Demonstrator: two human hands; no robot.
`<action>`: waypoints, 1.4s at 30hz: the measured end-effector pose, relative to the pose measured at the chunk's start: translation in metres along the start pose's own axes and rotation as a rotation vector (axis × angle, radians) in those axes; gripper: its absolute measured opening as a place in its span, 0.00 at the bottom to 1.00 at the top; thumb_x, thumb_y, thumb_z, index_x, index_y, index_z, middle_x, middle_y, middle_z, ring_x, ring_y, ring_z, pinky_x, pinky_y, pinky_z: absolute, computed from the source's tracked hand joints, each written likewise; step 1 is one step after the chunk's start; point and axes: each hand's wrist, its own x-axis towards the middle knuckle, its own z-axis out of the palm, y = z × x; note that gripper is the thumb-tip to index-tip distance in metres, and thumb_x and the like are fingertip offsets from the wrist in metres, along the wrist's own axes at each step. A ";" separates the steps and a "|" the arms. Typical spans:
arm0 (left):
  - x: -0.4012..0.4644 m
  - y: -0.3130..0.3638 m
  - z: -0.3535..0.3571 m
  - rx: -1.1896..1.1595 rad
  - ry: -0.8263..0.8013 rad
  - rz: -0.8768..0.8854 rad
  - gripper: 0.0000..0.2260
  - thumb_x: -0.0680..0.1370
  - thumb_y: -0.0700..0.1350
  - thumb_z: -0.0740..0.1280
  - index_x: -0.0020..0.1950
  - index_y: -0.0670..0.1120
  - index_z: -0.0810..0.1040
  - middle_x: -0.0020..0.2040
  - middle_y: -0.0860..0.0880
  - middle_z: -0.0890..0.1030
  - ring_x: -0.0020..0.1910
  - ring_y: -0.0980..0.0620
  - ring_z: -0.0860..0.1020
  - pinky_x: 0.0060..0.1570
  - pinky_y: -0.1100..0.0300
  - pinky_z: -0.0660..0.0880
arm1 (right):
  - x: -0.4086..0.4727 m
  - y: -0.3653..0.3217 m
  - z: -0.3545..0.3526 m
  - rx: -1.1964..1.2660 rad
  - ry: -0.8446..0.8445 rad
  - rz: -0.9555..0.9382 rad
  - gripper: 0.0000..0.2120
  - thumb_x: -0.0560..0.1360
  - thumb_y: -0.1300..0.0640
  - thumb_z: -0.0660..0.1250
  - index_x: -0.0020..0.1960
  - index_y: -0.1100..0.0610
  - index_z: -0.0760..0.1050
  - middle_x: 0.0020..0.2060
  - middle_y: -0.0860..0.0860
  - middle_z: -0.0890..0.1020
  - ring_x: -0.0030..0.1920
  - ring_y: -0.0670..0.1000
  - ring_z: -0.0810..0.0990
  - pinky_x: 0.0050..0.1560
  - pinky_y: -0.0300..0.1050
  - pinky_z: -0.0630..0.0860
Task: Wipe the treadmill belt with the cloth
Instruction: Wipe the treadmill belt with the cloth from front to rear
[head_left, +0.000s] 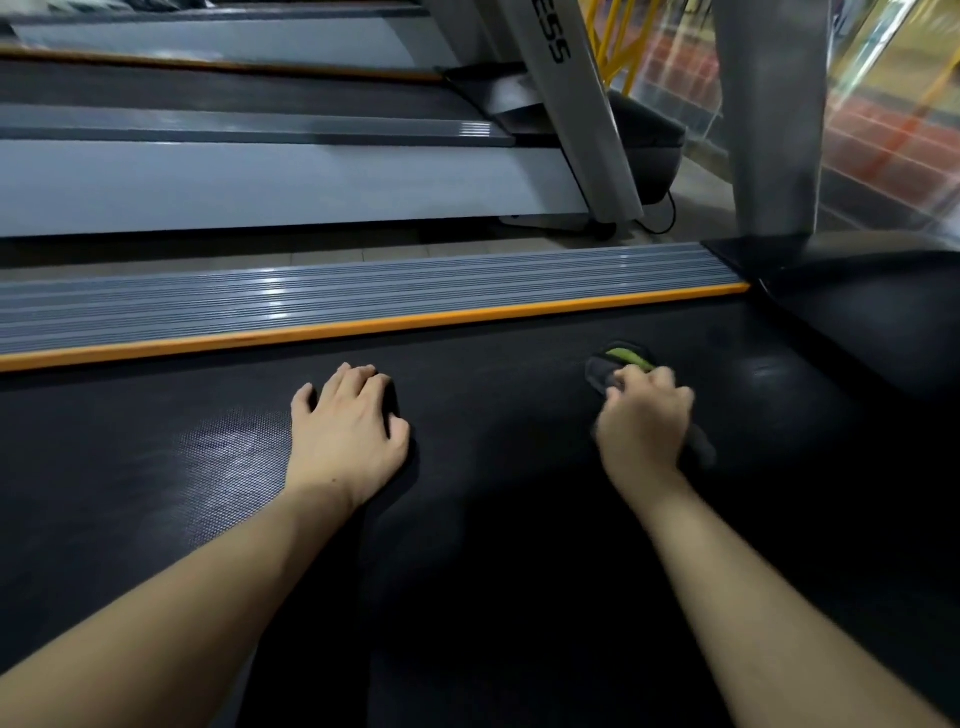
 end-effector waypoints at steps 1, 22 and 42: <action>0.000 0.000 0.000 -0.001 0.003 -0.002 0.23 0.73 0.55 0.54 0.64 0.50 0.76 0.70 0.51 0.74 0.75 0.49 0.66 0.72 0.40 0.59 | -0.012 -0.026 0.003 0.025 0.002 -0.049 0.07 0.74 0.57 0.68 0.51 0.54 0.80 0.49 0.58 0.77 0.46 0.63 0.74 0.47 0.54 0.67; 0.001 -0.004 0.003 0.005 -0.020 0.004 0.21 0.73 0.54 0.54 0.63 0.52 0.76 0.69 0.53 0.75 0.75 0.51 0.65 0.72 0.41 0.60 | -0.007 -0.121 0.044 0.366 -0.194 -0.632 0.05 0.75 0.54 0.69 0.50 0.50 0.82 0.47 0.50 0.79 0.45 0.58 0.74 0.50 0.50 0.75; -0.021 -0.009 -0.019 -0.012 -0.098 0.094 0.27 0.73 0.54 0.54 0.68 0.53 0.77 0.71 0.53 0.75 0.74 0.48 0.68 0.70 0.47 0.65 | -0.015 0.015 -0.015 0.140 -0.042 -0.377 0.09 0.74 0.53 0.63 0.49 0.53 0.80 0.46 0.55 0.80 0.43 0.64 0.77 0.49 0.55 0.73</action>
